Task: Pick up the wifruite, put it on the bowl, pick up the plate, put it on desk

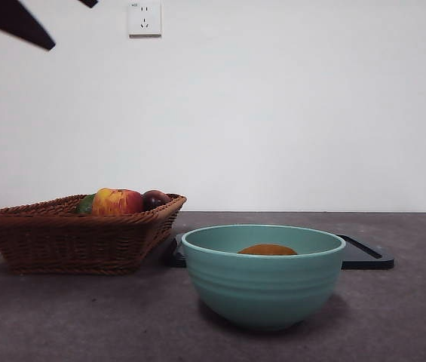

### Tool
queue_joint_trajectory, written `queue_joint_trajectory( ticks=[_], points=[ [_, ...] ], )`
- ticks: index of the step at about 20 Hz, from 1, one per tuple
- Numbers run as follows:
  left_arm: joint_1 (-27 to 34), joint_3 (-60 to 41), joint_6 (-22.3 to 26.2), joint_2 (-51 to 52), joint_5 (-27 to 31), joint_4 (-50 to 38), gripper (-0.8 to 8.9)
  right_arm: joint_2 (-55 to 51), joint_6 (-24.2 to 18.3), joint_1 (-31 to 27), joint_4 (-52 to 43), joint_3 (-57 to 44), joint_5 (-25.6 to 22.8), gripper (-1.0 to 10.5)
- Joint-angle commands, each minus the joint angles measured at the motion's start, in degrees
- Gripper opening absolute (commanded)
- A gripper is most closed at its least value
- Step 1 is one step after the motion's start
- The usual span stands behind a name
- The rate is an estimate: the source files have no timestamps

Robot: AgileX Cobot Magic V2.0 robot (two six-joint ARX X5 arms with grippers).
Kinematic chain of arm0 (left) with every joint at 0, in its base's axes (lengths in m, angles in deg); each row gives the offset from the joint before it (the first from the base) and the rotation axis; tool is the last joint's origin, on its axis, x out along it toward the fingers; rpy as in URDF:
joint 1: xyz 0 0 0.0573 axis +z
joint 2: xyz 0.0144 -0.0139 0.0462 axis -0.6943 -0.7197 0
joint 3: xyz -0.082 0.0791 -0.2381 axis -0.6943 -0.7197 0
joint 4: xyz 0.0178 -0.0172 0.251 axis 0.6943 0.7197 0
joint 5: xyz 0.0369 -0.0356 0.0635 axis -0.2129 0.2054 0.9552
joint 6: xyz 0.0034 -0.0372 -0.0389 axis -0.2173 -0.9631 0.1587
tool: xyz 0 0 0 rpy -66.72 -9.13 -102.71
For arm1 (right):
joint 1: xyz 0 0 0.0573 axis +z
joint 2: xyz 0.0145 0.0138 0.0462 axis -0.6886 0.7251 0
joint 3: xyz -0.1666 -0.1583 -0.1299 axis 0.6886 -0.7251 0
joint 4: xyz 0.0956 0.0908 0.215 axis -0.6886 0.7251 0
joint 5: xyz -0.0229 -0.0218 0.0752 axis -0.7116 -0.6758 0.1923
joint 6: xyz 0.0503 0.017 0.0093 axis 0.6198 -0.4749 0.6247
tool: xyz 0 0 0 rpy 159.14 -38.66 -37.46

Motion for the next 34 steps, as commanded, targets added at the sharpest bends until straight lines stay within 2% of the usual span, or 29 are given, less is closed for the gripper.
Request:
queue_joint_trajectory(
  ticks=[1, 3, 5, 10, 14, 17, 22, 25, 29, 32, 34],
  points=[
    [-0.3, -2.9, -0.4, 2.3, -5.9, -0.3, 3.44, 1.0, 0.2, 0.3, -0.3, 1.1, 0.2, 4.0],
    [-0.3, -4.0, 0.4, 3.3, -10.1, 1.5, 3.44, 1.7, 0.2, 0.3, -0.2, 1.0, 0.4, 4.0],
    [-0.3, -4.0, 1.2, 3.5, -11.3, 3.1, 3.43, 2.1, 0.2, 0.3, 0.2, 1.0, 0.4, 4.0],
    [-0.3, -4.0, 1.5, 3.5, -11.6, 3.0, 3.44, 3.5, 1.1, 1.7, 0.7, 1.0, 0.4, 4.0],
    [-0.3, -4.0, 1.5, 3.5, -11.6, 3.0, 3.43, 5.7, 3.7, 4.6, 0.9, 0.8, 3.9, 4.0],
    [-0.3, -4.0, 1.5, 3.5, -11.6, 3.0, 3.44, 8.6, 6.8, 8.2, -1.5, -1.9, 4.0, 4.0],
    [-0.3, -4.0, 1.5, 3.5, -11.6, 3.0, 3.44, 12.6, 15.2, 15.8, -16.0, -13.2, 3.4, 4.0],
    [-0.3, -4.0, 1.5, 3.5, -11.6, 3.0, 3.44, 16.2, 18.3, 20.3, -23.3, -17.7, -1.3, 3.8],
    [-0.3, -4.0, 1.5, 3.5, -11.6, 3.0, 3.44, 22.3, 19.3, 24.5, -28.2, -18.8, -6.3, 3.4],
    [-0.3, -4.0, 1.6, 3.5, -11.6, 3.0, 3.44, 26.9, 19.5, 27.0, -31.8, -18.8, -11.0, 2.6],
    [-0.3, -4.0, 1.5, 3.5, -11.6, 3.0, 3.44, 29.8, 20.0, 28.2, -33.9, -18.8, -12.8, 2.6]
  ],
)
